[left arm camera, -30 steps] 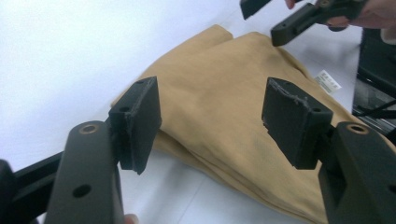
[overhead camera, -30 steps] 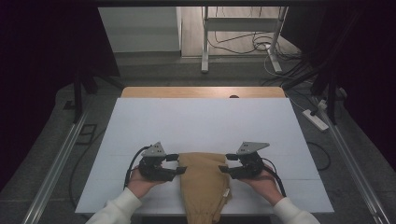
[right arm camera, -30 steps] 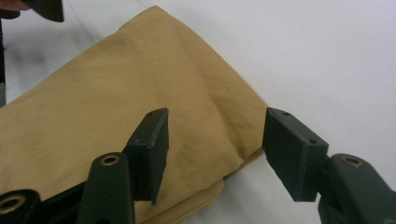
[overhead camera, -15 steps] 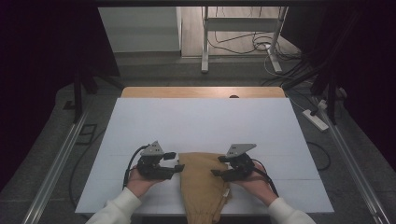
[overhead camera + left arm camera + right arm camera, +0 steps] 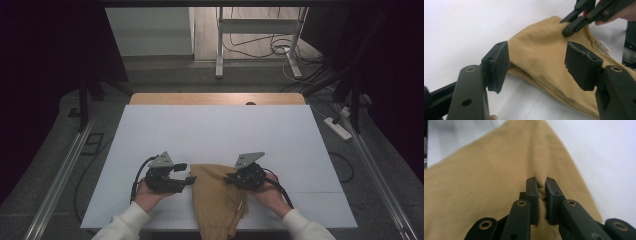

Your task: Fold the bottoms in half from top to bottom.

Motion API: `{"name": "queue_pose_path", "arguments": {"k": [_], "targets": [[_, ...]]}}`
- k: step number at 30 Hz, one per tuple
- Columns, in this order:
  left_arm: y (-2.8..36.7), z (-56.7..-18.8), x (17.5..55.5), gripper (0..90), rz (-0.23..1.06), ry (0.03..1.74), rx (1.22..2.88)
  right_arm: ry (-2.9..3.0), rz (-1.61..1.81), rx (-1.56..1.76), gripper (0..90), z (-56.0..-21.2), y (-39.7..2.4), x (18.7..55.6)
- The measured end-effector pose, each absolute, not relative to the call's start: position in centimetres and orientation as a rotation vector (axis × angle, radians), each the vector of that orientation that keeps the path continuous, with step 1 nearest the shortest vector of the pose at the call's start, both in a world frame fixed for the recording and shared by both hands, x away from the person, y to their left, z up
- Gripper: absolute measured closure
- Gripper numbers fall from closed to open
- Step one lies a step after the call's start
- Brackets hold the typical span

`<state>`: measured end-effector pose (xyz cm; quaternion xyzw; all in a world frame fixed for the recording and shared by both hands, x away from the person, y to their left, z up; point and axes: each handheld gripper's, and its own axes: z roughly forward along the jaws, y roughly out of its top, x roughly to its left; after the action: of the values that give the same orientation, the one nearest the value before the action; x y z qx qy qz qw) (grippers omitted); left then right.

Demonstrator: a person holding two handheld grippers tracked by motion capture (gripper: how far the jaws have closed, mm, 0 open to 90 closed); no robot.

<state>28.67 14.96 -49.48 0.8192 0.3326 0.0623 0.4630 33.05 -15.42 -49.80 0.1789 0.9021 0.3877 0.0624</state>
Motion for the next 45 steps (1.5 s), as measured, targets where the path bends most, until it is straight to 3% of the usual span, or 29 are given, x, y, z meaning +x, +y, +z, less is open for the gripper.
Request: {"name": "queue_pose_path", "arguments": {"k": [7,15,20,24,30,45], "targets": [[15.1,-49.4,28.8,35.6,0.149,0.824,2.005,2.635,1.220,0.578,82.1,-48.4,-15.6,35.4],[15.2,-49.5,28.9,34.8,0.142,0.824,2.013,2.649,1.220,0.672,79.2,-50.1,-15.5,38.6],[15.1,-49.5,28.9,34.4,0.146,0.824,2.016,2.646,1.195,0.723,70.8,-50.9,-15.6,39.1],[15.2,-49.5,29.0,32.8,0.158,0.837,2.010,2.591,1.223,0.738,54.2,-50.2,-15.9,38.7],[15.2,-49.5,29.4,30.6,0.175,0.888,2.008,2.545,1.279,0.793,41.8,-49.1,-17.0,38.3],[13.4,-50.6,33.7,23.3,0.229,1.000,2.060,2.564,1.233,0.831,33.4,-50.1,-17.2,38.9]]}}
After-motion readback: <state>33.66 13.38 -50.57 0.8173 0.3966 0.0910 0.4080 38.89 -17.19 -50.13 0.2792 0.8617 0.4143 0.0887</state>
